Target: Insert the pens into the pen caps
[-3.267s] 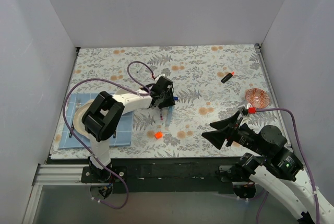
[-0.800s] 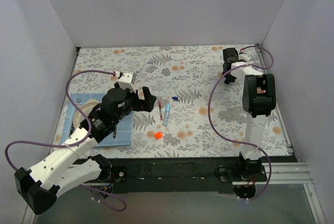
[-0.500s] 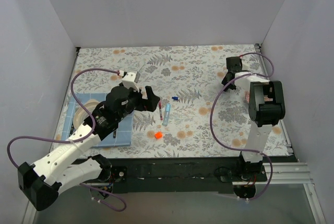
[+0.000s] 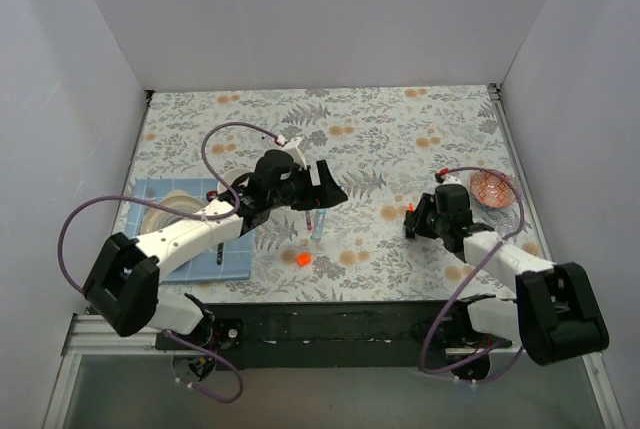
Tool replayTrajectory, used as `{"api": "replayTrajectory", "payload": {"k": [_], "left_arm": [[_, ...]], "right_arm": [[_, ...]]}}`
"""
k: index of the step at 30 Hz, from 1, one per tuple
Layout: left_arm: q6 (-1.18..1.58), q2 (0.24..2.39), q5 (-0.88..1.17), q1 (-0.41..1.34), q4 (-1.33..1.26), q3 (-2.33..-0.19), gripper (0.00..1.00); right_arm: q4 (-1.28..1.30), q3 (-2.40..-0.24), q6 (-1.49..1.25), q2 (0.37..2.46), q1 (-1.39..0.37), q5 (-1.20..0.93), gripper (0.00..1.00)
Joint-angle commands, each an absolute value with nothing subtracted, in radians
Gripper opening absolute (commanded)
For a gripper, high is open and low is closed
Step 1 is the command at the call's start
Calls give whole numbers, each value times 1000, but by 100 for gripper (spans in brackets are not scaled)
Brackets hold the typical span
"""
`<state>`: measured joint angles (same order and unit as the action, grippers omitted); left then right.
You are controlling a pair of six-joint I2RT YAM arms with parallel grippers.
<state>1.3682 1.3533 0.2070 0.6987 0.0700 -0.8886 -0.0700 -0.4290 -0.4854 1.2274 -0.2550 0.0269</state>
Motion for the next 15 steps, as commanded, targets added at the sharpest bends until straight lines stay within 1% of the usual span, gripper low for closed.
{"api": "replayTrajectory", "payload": {"k": [1, 2, 9, 15], "left_arm": [[1404, 1462, 356, 701, -158, -917, 79], [1408, 1518, 368, 703, -173, -929, 78], [1424, 1708, 419, 744, -252, -1029, 76], [1422, 1816, 451, 787, -307, -1106, 76]], "right_arm": [[-251, -321, -477, 1066, -305, -90, 1], [-262, -295, -483, 1045, -310, -101, 1], [-310, -239, -509, 901, -339, -132, 1], [-318, -235, -522, 839, -347, -173, 1]]}}
